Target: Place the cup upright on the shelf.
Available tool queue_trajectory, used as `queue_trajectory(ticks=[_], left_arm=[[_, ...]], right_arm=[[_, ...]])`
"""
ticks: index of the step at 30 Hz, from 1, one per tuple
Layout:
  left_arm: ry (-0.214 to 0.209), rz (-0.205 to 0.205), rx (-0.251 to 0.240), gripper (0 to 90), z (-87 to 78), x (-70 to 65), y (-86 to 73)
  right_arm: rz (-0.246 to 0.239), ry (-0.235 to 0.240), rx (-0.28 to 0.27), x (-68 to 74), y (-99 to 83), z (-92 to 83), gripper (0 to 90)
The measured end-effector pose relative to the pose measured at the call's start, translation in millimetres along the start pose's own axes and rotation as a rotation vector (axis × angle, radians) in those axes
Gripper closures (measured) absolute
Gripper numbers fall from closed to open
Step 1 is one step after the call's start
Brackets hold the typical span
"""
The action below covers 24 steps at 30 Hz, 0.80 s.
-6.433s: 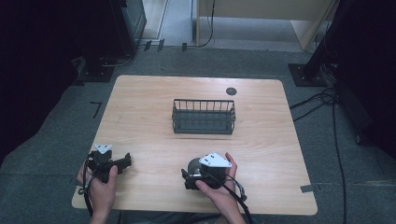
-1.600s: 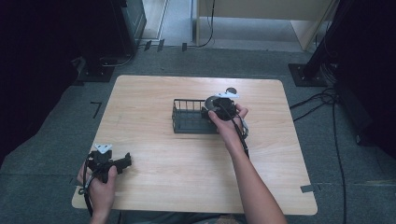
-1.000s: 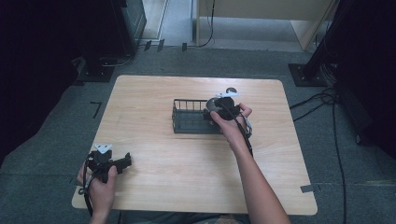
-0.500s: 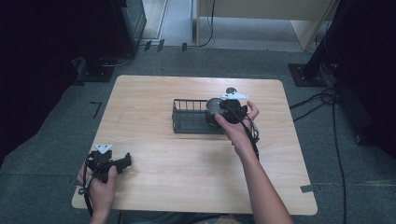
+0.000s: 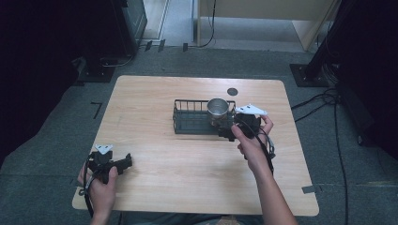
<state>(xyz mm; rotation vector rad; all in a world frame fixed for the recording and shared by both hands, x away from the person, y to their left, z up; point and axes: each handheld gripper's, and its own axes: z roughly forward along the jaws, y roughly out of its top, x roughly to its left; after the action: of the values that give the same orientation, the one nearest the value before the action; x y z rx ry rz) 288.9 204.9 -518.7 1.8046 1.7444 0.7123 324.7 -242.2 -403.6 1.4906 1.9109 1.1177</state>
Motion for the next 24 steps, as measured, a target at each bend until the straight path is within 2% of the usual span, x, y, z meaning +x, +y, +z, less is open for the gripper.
queue_trajectory(ticks=[16,24], left_arm=[[0.000,0.003,0.003,0.0,-0.2,0.2,0.0],[0.000,0.003,0.003,0.0,-0.2,0.2,0.0]], right_arm=[[0.047,-0.065,0.018,-32.6,-62.2,-28.6,0.0],[0.072,-0.106,0.048,-48.7,-90.8,-33.9,0.0]])
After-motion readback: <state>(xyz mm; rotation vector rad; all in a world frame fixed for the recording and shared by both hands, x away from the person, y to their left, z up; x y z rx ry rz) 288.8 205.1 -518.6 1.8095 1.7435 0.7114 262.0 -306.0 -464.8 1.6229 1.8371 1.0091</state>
